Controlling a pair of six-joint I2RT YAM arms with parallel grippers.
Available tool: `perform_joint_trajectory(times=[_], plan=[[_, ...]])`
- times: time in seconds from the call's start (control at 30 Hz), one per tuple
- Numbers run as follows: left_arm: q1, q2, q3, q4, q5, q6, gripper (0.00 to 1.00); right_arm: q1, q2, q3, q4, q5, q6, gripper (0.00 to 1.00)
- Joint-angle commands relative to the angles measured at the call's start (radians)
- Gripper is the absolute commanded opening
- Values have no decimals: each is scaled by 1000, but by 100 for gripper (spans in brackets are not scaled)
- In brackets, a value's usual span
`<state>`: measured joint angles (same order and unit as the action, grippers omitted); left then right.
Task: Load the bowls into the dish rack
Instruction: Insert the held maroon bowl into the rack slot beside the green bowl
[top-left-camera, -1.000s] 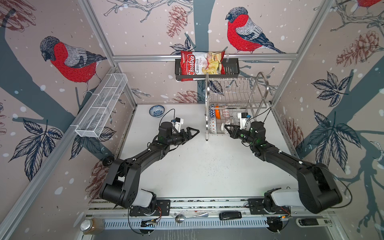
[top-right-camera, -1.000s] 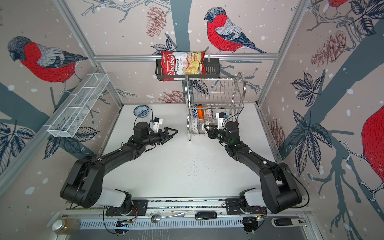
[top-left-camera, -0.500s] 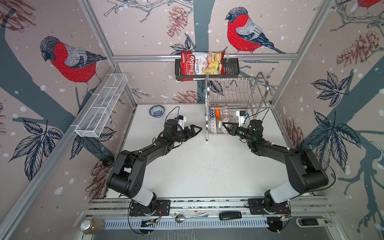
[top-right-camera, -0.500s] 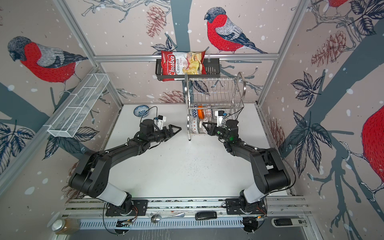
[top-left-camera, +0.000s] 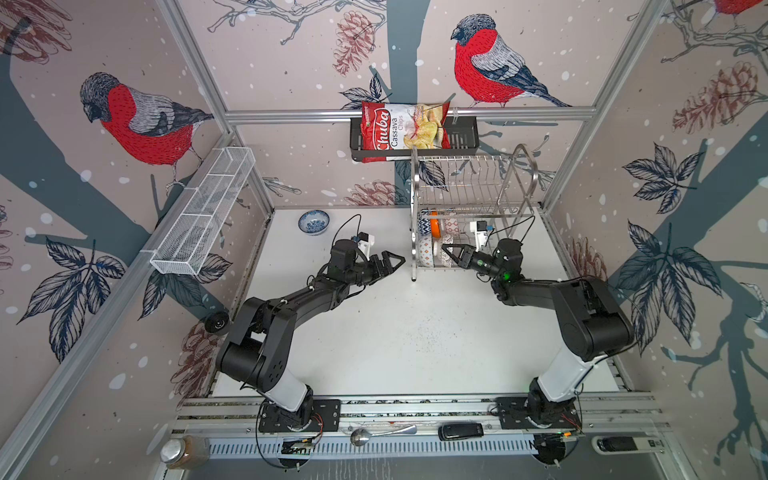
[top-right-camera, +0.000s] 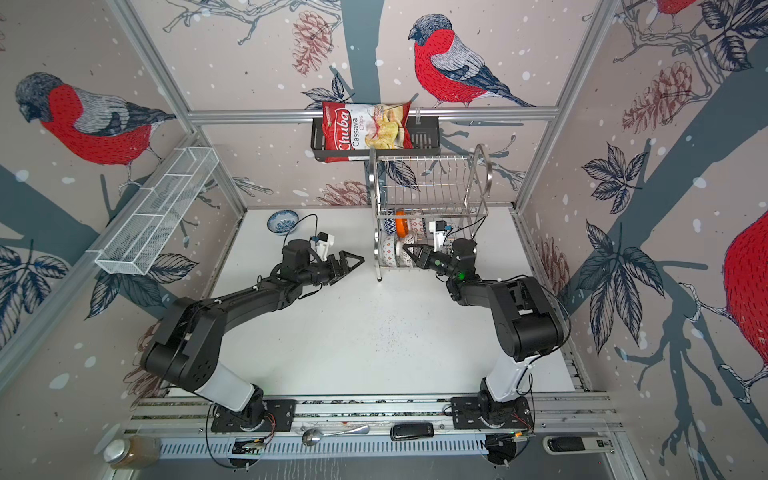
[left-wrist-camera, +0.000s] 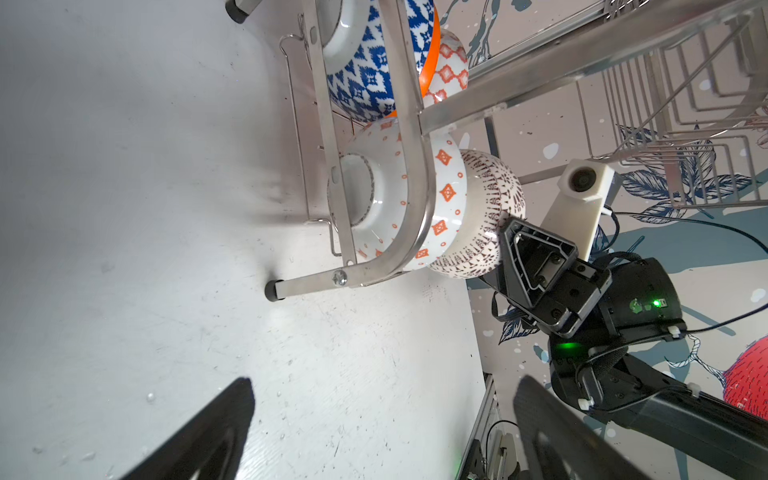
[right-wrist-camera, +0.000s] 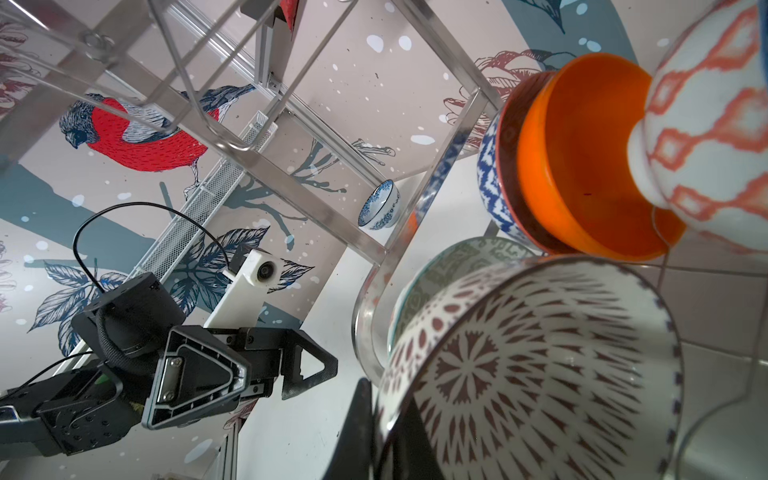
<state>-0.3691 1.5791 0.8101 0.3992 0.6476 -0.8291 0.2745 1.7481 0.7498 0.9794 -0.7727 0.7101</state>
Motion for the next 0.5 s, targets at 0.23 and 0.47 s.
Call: perform_joint_trajectory(times=[0.23, 0.47], plan=[[-1, 5, 11, 3, -6, 24, 98, 0, 72, 42, 148, -68, 58, 0], [-2, -2, 19, -24, -22, 41, 98, -4, 133, 62, 231, -115, 117, 0]])
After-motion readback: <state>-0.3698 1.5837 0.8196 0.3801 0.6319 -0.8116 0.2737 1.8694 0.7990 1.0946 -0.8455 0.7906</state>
